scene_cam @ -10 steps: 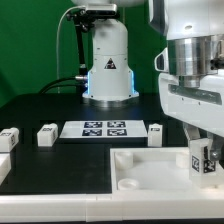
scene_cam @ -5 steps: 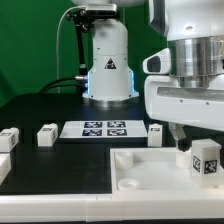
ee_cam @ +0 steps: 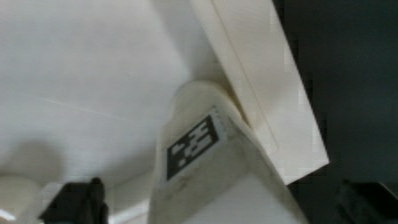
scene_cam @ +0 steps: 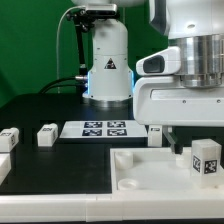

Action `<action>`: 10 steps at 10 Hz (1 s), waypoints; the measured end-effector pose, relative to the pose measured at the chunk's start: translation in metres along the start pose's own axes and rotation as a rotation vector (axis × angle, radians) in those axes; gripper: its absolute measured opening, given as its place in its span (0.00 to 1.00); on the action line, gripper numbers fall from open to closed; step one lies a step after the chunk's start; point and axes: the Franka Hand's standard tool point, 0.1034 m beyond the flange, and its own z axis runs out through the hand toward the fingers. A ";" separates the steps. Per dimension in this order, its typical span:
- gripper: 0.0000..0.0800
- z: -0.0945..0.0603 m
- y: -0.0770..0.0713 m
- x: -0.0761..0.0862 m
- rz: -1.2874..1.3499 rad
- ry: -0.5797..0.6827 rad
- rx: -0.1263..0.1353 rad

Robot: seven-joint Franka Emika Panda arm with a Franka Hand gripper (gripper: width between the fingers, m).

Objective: Assemble one leg

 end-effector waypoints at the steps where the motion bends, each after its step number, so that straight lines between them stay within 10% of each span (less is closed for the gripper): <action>1: 0.81 -0.001 -0.001 0.000 -0.105 -0.005 -0.008; 6: 0.81 -0.002 0.001 0.002 -0.514 -0.019 -0.022; 10: 0.36 -0.002 0.002 0.003 -0.453 -0.018 -0.021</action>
Offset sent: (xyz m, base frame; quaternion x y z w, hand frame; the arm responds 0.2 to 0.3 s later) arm -0.0002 0.0078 -0.0032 0.0148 -0.0272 -0.2755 0.9608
